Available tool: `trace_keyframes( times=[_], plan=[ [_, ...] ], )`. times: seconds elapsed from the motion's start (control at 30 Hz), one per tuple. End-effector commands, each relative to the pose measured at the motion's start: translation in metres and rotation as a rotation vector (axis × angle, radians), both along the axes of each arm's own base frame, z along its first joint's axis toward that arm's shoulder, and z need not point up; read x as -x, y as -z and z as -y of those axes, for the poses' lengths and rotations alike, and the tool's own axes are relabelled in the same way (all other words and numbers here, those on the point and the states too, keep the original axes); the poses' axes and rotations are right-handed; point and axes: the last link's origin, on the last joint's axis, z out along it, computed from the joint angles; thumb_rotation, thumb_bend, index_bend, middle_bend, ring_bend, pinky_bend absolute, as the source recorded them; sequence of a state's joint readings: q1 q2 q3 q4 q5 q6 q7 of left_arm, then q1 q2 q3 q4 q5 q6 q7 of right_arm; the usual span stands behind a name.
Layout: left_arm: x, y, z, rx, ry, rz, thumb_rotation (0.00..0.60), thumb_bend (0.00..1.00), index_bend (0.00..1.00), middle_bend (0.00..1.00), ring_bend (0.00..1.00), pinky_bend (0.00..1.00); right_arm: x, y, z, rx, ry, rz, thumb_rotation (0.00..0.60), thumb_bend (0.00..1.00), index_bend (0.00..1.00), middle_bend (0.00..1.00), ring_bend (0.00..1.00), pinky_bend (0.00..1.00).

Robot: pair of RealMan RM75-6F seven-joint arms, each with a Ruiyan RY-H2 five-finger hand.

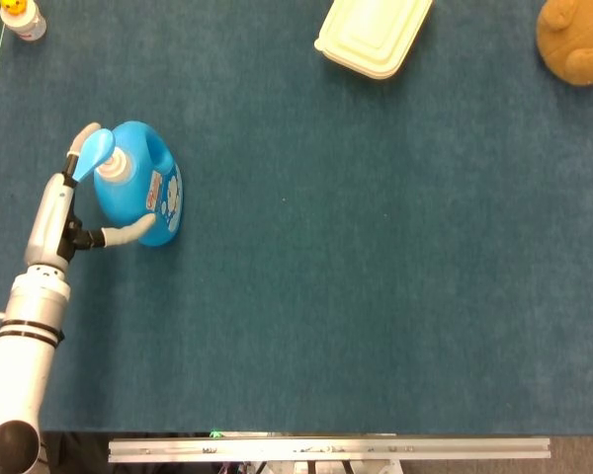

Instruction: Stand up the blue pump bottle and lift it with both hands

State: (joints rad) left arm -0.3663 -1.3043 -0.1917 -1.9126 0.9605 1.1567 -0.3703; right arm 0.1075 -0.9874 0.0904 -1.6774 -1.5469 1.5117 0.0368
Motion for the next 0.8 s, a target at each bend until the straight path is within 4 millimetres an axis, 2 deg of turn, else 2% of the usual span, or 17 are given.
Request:
trace_keyframes(
  times=[0.03,0.13,0.43,0.67,0.8],
  plan=[
    [-0.001,-0.001,-0.002,-0.002,0.006,0.001,0.600,0.16,0.00,0.00,0.00,0.06,0.001,-0.001,-0.001,0.004,0.004,0.001,0.600,0.04,0.06,0.25,0.26,0.27],
    [-0.001,-0.001,-0.005,0.005,0.016,0.004,0.600,0.16,0.01,0.01,0.01,0.16,0.002,-0.001,-0.002,0.007,0.007,0.003,0.600,0.04,0.06,0.25,0.26,0.27],
    [-0.003,-0.003,-0.016,0.053,0.069,0.008,0.600,0.19,0.25,0.18,0.23,0.40,0.004,-0.002,-0.004,0.012,0.012,0.008,0.600,0.04,0.06,0.25,0.26,0.27],
    [-0.006,-0.004,-0.028,0.083,0.126,0.028,0.600,0.25,0.42,0.31,0.32,0.41,0.005,-0.003,-0.006,0.019,0.016,0.011,0.600,0.04,0.06,0.25,0.26,0.27],
    [-0.009,-0.005,-0.041,0.104,0.174,0.054,0.600,0.26,0.46,0.34,0.34,0.41,0.006,-0.002,-0.006,0.018,0.019,0.013,0.600,0.04,0.06,0.25,0.26,0.27]
  ],
)
